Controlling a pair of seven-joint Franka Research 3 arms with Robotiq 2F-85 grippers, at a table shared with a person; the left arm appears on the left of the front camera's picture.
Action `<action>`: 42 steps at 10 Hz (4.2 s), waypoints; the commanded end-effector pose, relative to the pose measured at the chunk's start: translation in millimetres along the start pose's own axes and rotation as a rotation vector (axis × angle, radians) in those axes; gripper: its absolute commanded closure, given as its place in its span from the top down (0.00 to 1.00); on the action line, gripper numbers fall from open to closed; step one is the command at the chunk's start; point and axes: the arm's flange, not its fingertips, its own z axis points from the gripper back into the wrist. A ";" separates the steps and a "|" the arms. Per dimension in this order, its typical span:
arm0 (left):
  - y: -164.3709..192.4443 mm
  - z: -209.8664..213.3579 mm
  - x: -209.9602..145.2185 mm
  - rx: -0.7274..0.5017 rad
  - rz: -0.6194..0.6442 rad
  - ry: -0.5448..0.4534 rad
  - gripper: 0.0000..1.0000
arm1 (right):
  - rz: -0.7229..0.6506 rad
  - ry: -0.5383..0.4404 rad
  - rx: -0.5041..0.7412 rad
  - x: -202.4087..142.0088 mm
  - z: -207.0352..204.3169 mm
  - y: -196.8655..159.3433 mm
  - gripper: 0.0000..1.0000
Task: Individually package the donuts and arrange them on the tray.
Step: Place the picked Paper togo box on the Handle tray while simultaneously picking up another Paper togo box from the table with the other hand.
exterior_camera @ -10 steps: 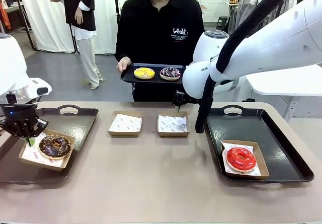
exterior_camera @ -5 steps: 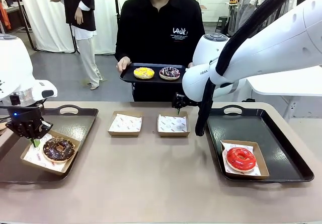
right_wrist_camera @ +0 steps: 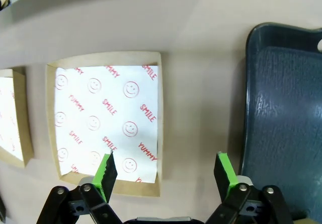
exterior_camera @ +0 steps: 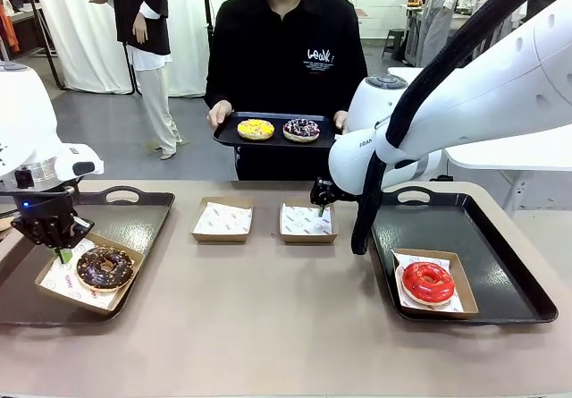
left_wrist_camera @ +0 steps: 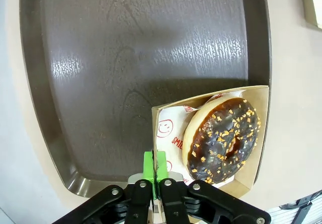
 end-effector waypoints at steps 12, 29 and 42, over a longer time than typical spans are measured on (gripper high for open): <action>-3.5 -4.4 -6.5 -0.034 -0.032 0.005 0.01 | -0.034 -0.017 -0.021 6.8 -22.4 20.2 1.00; -0.6 -7.1 -6.2 0.042 0.118 0.061 1.00 | -0.046 -0.008 -0.032 10.3 -21.2 17.5 0.00; 223.8 24.1 -96.1 -1.096 0.207 -0.121 1.00 | -0.043 0.001 -0.171 5.2 167.0 56.3 0.00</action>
